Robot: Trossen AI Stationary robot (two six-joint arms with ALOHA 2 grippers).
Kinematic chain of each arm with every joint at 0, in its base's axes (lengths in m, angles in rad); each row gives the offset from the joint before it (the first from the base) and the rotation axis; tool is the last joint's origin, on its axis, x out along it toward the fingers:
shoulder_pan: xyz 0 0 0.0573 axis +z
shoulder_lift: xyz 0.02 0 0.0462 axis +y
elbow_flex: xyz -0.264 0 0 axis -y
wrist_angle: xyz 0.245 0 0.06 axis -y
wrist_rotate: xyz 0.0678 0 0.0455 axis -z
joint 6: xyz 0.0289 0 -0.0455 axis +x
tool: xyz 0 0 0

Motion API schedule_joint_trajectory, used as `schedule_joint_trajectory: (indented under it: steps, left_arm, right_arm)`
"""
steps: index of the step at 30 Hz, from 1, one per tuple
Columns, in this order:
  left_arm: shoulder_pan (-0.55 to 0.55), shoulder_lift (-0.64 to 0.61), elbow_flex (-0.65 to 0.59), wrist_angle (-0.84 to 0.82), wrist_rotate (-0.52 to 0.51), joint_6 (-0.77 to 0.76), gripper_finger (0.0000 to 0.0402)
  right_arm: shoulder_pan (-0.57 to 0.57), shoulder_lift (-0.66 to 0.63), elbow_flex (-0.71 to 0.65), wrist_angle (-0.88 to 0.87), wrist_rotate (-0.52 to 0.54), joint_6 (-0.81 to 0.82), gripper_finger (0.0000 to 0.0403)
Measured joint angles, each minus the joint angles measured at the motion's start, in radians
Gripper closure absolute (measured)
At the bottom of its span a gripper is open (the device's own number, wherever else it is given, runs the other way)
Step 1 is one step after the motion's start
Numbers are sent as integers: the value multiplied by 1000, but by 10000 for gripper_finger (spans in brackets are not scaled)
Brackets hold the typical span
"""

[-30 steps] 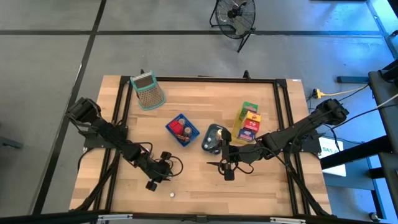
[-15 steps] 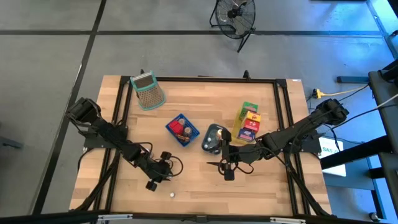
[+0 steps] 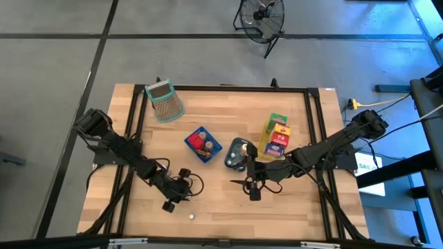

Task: Pick & Place Kitchen Items
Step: Put the black food coloring bottle into the green bin

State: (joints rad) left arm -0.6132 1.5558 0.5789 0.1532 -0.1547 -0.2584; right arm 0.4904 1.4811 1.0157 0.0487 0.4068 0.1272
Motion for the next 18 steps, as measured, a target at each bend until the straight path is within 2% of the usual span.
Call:
schedule_joint_trajectory:
  steps: [18]
  left_arm:
    - [21,47,-1,16,65,-1,270]
  right_arm:
    - [0,0,0,3,0,0,174]
